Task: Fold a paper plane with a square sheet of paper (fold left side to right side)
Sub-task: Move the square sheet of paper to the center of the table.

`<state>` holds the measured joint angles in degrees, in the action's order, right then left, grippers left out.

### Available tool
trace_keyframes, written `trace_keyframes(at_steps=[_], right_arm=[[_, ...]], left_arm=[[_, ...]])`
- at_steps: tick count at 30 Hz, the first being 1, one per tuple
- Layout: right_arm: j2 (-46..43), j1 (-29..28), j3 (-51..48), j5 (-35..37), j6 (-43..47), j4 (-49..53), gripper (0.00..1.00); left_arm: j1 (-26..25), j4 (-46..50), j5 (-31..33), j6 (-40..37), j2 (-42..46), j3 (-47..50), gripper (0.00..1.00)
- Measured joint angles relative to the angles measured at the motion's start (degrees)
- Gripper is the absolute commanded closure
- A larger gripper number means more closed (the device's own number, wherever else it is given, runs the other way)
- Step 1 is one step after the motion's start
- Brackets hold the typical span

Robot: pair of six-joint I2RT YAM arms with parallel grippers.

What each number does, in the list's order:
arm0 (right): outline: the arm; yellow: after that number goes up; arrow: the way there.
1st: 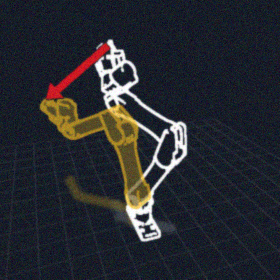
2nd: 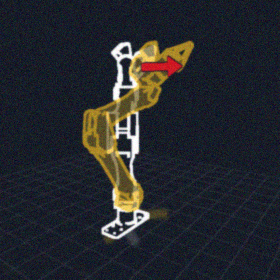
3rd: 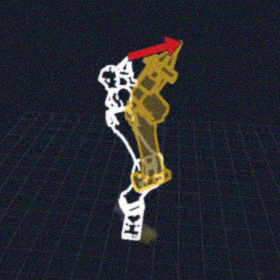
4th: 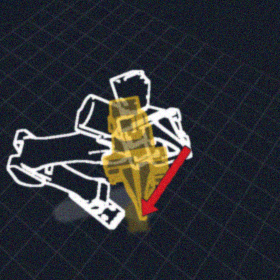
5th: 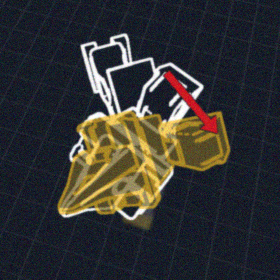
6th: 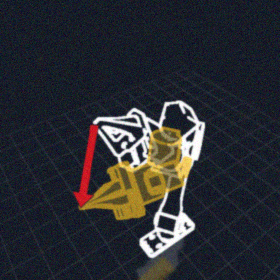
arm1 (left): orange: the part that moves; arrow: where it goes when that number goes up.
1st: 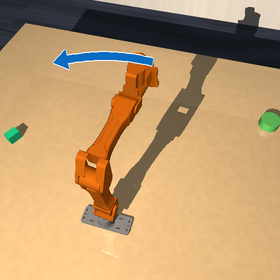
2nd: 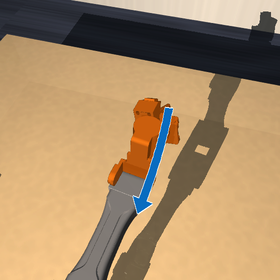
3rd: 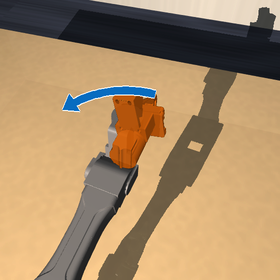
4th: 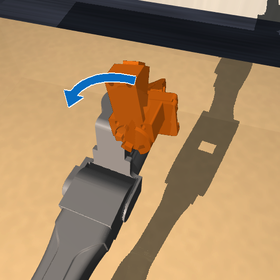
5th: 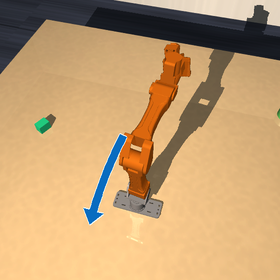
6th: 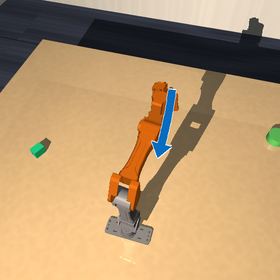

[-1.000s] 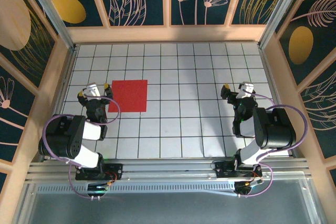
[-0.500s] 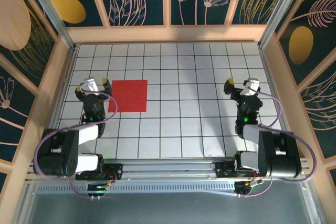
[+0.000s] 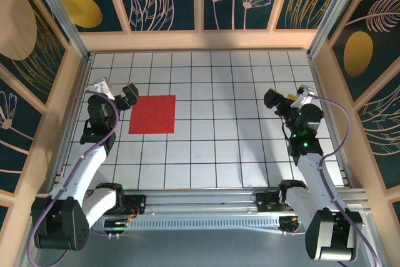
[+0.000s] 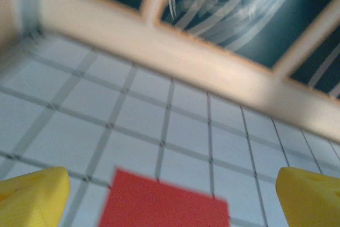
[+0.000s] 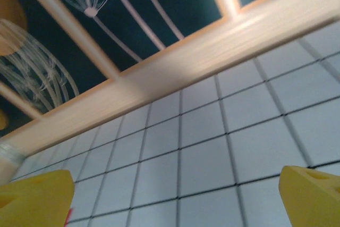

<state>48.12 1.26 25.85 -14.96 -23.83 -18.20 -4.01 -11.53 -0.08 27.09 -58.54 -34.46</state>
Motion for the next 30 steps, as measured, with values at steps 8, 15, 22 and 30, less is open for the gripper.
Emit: trace_keyframes(at_steps=[8, 15, 22, 30], right_arm=[[4.57, -5.79, 0.81, -10.34, -7.26, 9.68, 0.01], [11.17, -12.5, 5.29, -9.51, -6.05, 16.0, 0.01], [13.25, -13.38, 5.66, -8.46, -5.42, 17.53, 0.01], [13.25, -13.4, 5.73, -6.78, -4.57, 18.82, 0.01]], left_arm=[[-1.25, 7.61, -18.21, 7.54, -12.44, -0.13, 0.01], [-4.02, 8.37, -23.98, 8.24, -23.54, -5.35, 0.01], [-6.03, 8.31, -25.86, 8.61, -32.76, -10.51, 0.01], [-7.72, 8.31, -26.64, 9.81, -38.38, -11.96, 0.01]])
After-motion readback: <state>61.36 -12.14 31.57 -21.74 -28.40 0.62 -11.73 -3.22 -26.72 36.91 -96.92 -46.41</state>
